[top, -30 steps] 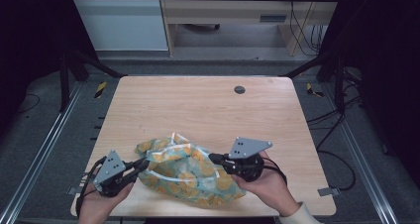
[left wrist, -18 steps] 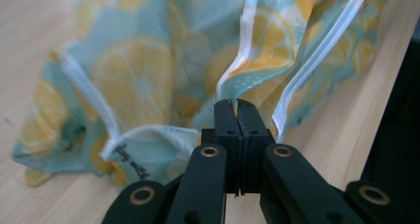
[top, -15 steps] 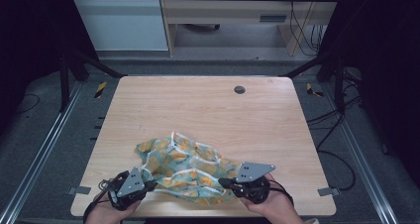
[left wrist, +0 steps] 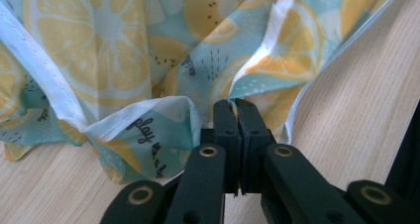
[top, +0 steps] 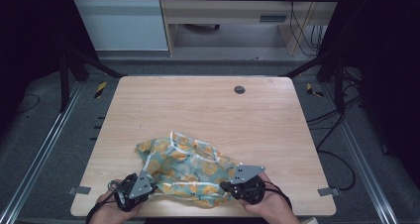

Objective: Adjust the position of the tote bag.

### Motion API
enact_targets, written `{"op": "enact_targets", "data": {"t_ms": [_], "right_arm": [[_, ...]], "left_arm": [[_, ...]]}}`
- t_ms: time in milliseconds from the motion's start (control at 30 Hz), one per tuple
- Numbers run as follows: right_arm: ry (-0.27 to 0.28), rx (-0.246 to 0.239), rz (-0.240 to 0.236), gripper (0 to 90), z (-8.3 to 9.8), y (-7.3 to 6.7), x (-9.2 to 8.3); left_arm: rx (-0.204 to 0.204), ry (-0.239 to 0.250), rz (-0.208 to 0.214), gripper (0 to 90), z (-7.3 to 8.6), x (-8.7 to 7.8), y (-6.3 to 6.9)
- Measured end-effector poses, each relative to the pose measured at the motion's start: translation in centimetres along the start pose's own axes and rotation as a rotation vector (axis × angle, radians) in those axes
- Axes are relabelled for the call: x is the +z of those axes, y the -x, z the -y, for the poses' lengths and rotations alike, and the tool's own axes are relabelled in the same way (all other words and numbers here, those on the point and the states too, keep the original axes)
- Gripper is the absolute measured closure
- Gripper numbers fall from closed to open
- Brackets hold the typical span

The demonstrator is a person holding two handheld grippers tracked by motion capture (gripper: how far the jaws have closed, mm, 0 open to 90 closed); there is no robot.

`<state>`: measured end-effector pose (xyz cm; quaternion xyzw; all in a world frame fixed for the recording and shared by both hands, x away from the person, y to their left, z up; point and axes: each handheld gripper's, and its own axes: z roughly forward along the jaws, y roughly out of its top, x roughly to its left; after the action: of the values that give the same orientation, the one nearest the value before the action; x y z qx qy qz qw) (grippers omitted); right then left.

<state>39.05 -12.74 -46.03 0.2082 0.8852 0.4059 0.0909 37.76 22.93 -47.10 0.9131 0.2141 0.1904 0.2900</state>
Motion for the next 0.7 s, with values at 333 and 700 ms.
{"op": "enact_targets", "data": {"t_ms": [333,700], "right_arm": [[0.071,-0.044,0.017,54.5,-3.9,0.4,-1.2],[0.055,-0.023,0.016,42.5,-7.8,2.6,2.0]], "left_arm": [[0.012,-0.005,0.000,89.1,-0.2,0.1,0.3],[0.008,0.005,-0.004,88.5,-0.2,0.0,0.4]]}}
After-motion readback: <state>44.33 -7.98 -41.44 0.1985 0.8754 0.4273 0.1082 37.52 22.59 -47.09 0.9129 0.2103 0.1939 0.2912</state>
